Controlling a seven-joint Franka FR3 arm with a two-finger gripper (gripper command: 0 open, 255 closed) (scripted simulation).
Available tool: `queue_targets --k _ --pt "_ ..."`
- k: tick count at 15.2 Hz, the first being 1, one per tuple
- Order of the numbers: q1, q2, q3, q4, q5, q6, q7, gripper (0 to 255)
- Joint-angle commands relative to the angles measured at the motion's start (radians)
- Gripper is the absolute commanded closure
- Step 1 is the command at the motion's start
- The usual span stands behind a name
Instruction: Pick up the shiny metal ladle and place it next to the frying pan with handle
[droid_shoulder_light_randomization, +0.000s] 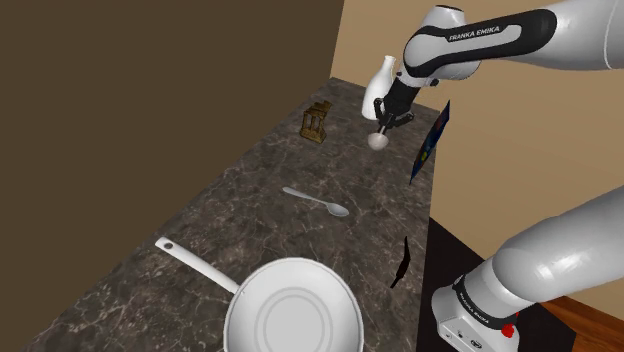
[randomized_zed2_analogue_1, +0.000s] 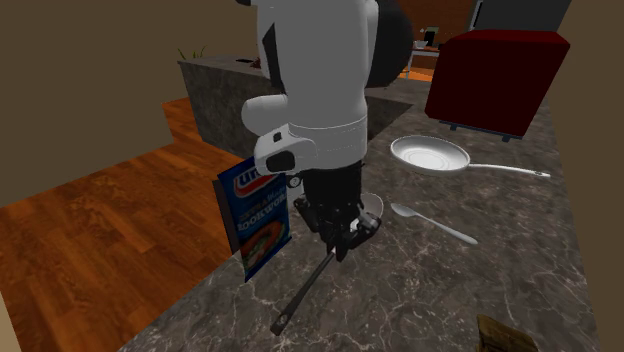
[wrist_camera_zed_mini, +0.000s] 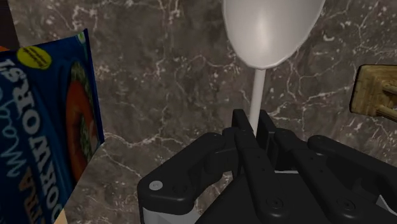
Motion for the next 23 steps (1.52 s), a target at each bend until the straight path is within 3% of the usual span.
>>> queue_targets --k 1,4,7,15,23 --pt "0.001 -0.009 0.002 0.018 -0.002 -0.028 0.007 255" --pt "0.001 -0.019 0.002 0.042 -0.004 -0.061 0.010 255" --pt "0.026 -0.093 0.041 -0.034 0.001 -0.054 0.070 255" --pt "0.102 -0.263 0.161 -0.187 0.046 -0.055 0.238 255" --pt "0.198 -0.380 0.302 -0.266 0.122 -0.070 0.420 255"
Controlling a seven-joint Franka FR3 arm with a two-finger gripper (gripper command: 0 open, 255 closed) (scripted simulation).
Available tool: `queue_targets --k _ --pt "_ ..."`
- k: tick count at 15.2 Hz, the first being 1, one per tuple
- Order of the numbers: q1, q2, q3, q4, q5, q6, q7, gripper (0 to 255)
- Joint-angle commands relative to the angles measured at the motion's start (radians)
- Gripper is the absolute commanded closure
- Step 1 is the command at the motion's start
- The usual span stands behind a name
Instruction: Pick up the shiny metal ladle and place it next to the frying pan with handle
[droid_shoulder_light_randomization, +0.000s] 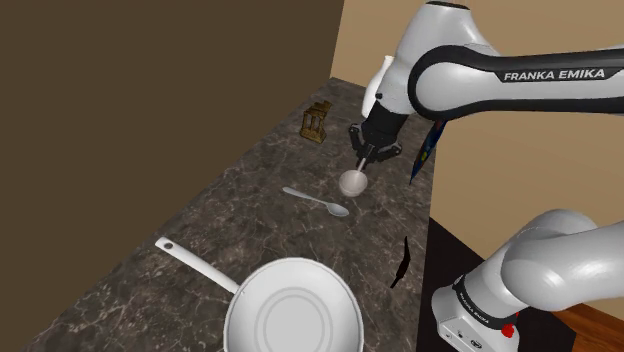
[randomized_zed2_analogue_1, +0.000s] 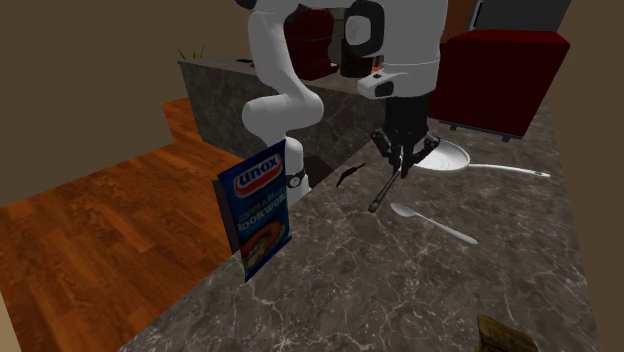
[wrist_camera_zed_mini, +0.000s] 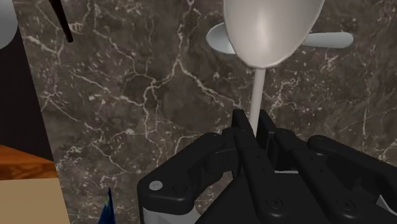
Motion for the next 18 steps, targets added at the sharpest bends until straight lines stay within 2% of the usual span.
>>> queue_targets --k 1,11,18 --pt "0.023 -0.015 0.036 -0.010 0.020 0.000 0.046 255" --pt "0.133 -0.042 0.240 0.012 0.117 -0.009 0.296 255" --pt "0.173 0.013 0.401 0.097 0.151 0.000 0.483 255"
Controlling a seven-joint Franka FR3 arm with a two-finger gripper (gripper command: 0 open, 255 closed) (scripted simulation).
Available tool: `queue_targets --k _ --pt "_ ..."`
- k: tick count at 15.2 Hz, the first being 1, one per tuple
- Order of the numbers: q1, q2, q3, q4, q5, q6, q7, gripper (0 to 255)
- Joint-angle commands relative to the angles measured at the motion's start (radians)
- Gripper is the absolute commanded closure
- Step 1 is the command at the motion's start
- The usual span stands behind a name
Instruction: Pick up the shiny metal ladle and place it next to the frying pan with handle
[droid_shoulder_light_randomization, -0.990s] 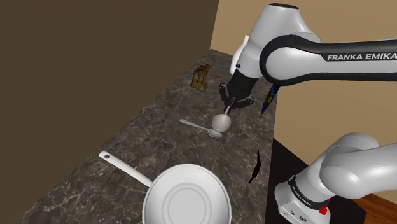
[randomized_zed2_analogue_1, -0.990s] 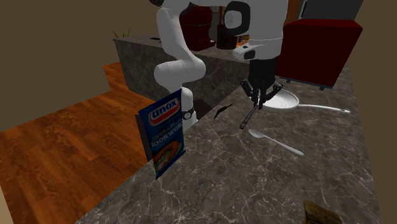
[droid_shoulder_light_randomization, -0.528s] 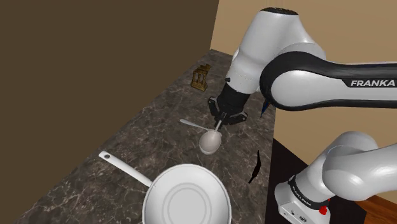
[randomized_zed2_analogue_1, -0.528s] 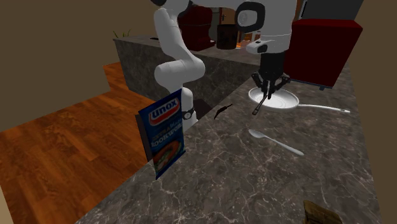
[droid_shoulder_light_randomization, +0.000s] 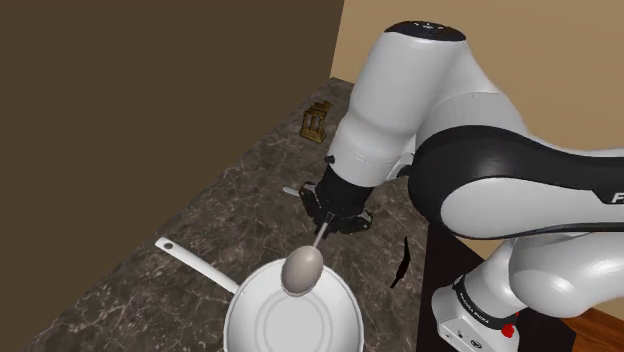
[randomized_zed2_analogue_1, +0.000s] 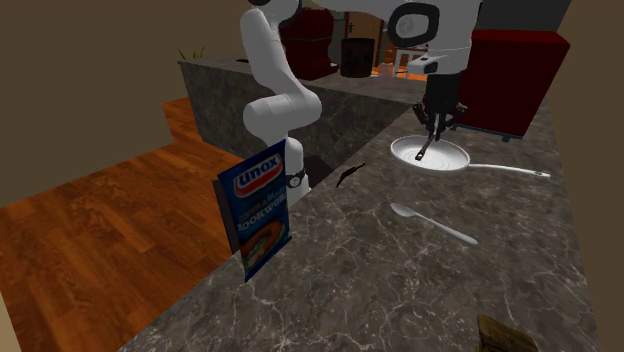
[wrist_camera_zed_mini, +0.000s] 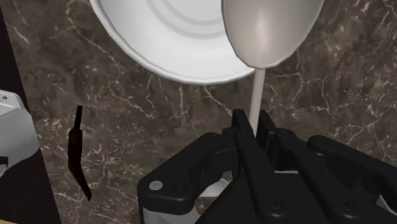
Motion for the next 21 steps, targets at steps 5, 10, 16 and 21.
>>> queue_targets --k 5,10,16,21 --pt "0.002 0.080 0.151 0.102 -0.004 0.011 0.170 255" --pt "-0.036 0.187 0.306 0.218 -0.058 0.024 0.330 255" --pt "-0.155 0.411 0.579 0.391 -0.260 0.033 0.597 255" --pt "0.023 0.843 0.635 0.588 -0.735 -0.058 0.995 255"
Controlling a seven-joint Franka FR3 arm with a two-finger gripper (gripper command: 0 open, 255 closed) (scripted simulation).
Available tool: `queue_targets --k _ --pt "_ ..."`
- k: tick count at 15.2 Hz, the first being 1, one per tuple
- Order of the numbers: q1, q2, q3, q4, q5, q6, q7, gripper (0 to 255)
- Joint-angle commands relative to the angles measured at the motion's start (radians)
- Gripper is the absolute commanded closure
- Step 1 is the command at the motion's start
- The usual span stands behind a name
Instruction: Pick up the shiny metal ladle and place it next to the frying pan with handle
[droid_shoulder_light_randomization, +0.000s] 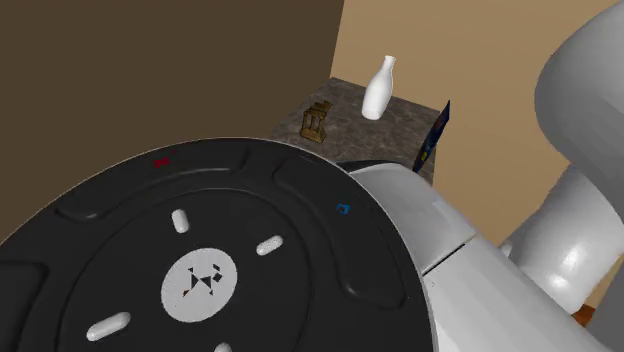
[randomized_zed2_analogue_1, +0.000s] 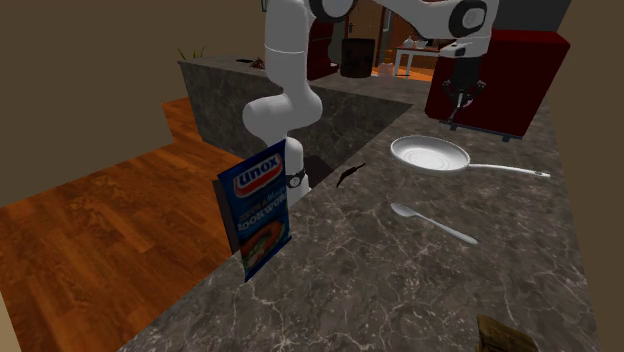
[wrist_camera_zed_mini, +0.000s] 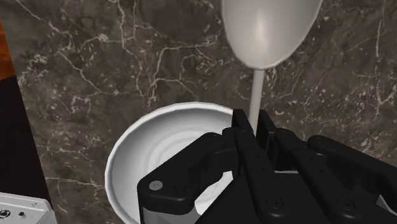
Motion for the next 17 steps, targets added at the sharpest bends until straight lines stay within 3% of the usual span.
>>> queue_targets --k 1,6,7,17 --pt "0.160 0.116 -0.077 0.083 -0.125 -0.039 0.112 255" --pt "0.462 0.315 -0.214 0.330 -0.277 -0.156 0.230 255" --pt "0.546 0.371 -0.247 0.416 -0.312 -0.194 0.250 255" --pt "0.538 0.403 -0.274 0.321 -0.351 -0.086 0.285 255"
